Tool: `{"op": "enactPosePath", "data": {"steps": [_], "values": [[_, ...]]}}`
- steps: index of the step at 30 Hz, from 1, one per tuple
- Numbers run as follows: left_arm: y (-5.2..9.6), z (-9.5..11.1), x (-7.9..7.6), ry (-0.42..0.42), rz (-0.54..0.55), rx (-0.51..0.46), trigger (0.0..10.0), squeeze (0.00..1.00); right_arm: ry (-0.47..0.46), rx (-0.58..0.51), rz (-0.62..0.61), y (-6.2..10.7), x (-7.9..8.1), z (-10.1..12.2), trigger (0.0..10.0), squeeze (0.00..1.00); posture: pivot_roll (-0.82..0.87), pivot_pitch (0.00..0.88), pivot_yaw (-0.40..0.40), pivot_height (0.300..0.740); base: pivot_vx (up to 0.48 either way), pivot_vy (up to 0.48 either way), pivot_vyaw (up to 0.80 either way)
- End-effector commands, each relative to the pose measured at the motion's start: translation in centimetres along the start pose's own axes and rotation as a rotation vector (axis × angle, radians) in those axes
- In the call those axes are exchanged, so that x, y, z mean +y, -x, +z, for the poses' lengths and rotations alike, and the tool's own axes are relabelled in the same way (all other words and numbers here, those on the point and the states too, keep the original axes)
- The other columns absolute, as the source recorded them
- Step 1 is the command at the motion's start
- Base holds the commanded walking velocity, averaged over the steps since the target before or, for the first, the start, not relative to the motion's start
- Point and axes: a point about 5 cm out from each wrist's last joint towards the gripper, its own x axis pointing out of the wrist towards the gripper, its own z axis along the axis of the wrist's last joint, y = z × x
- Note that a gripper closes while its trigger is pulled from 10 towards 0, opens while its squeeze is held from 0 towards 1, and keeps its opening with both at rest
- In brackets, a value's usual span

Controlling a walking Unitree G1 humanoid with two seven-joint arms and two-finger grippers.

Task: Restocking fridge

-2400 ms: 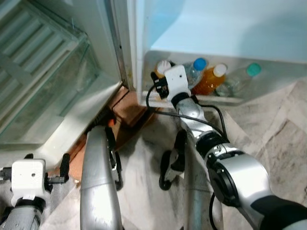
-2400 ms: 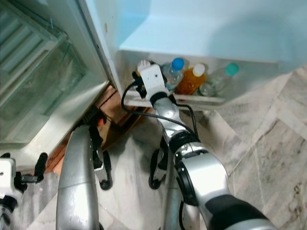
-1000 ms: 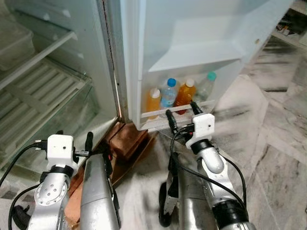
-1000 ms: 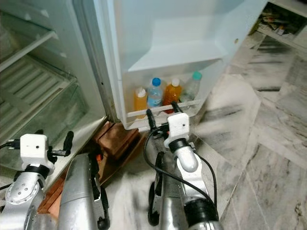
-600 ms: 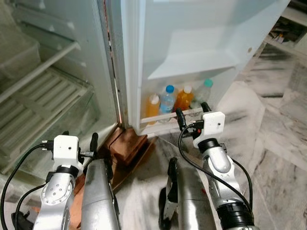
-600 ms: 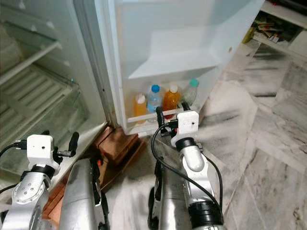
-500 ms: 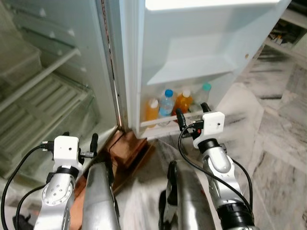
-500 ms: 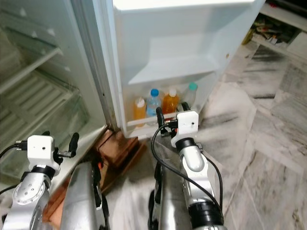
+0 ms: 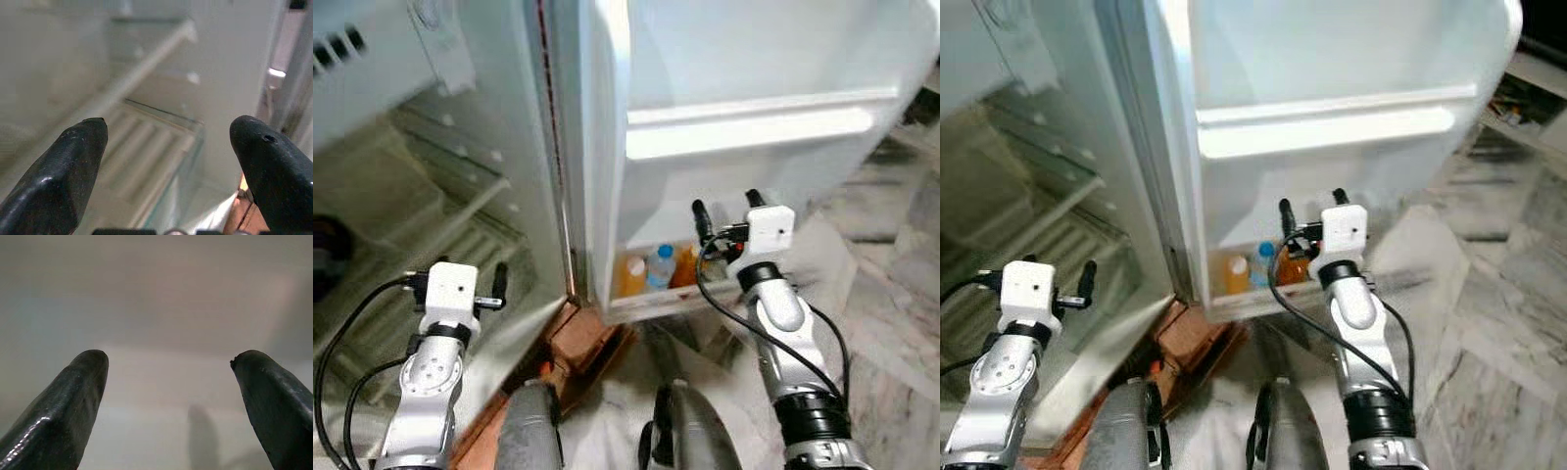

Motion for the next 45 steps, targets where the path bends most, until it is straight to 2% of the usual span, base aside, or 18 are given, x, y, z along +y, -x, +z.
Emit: {"op": "enactPosePath", "data": {"steps": [1,4,6,12,15,22,26,36,38,40,45], "values": [[0.3,-0.7,-0.7,0.029,-0.008,0.014,10.0,0.00,-0.033,0.043,-0.028,0.4,-0.5,-0.7,10.0,0.00,0.10,0.035,-0.082,0.740,0.000,0.000,0.00],[0.4,-1.1,-1.9,0.011,-0.051,0.019,10.0,0.00,-0.044,0.082,-0.014,0.9,-0.4,-1.3,10.0,0.00,0.10,0.011,-0.074,0.740,0.000,0.000,0.00],[0.4,-1.2,-2.1,0.013,-0.058,0.022,10.0,0.00,-0.015,0.088,0.012,1.3,-0.1,-1.3,10.0,0.00,0.10,0.010,-0.073,0.740,0.000,0.000,0.00],[0.2,-1.1,-2.4,-0.001,-0.067,0.016,10.0,0.00,-0.006,0.161,0.095,3.1,0.8,-2.6,10.0,0.00,0.10,0.000,-0.080,0.740,0.000,0.000,0.00],[0.5,-1.1,-2.1,0.027,-0.037,0.009,10.0,0.00,-0.139,0.234,0.050,3.9,0.9,-3.7,10.0,0.00,0.11,0.000,-0.087,0.740,-0.162,-0.320,0.00],[1.7,-2.1,-2.1,0.006,-0.051,0.048,10.0,0.00,-0.188,0.362,-0.082,5.7,0.5,-6.0,10.0,0.00,0.11,0.004,-0.076,0.740,-0.270,-0.302,0.00],[1.6,-2.0,-2.0,-0.039,-0.055,0.031,10.0,0.00,-0.178,0.349,-0.048,5.5,0.6,-5.7,10.0,0.00,0.10,0.006,-0.071,0.740,-0.215,-0.289,0.00],[1.4,-2.0,-1.9,-0.040,-0.058,0.031,10.0,0.00,-0.122,0.345,-0.046,3.8,0.5,-5.1,10.0,0.00,0.10,0.008,-0.072,0.740,0.000,-0.292,0.00],[1.4,-2.1,-1.9,-0.036,-0.064,0.037,10.0,0.00,-0.122,0.295,0.012,3.4,1.1,-4.5,10.0,0.00,0.10,0.009,-0.071,0.740,0.000,-0.274,0.00],[1.3,-2.1,-1.9,-0.039,-0.065,0.039,10.0,0.00,-0.099,0.259,0.001,3.3,1.5,-4.0,10.0,0.00,0.10,0.010,-0.071,0.740,0.000,-0.336,0.00],[1.1,-2.1,-1.7,-0.050,-0.041,0.045,10.0,0.00,-0.090,0.263,0.035,3.3,1.9,-3.9,10.0,0.00,0.10,0.016,-0.067,0.740,0.000,-0.352,0.00]]}}
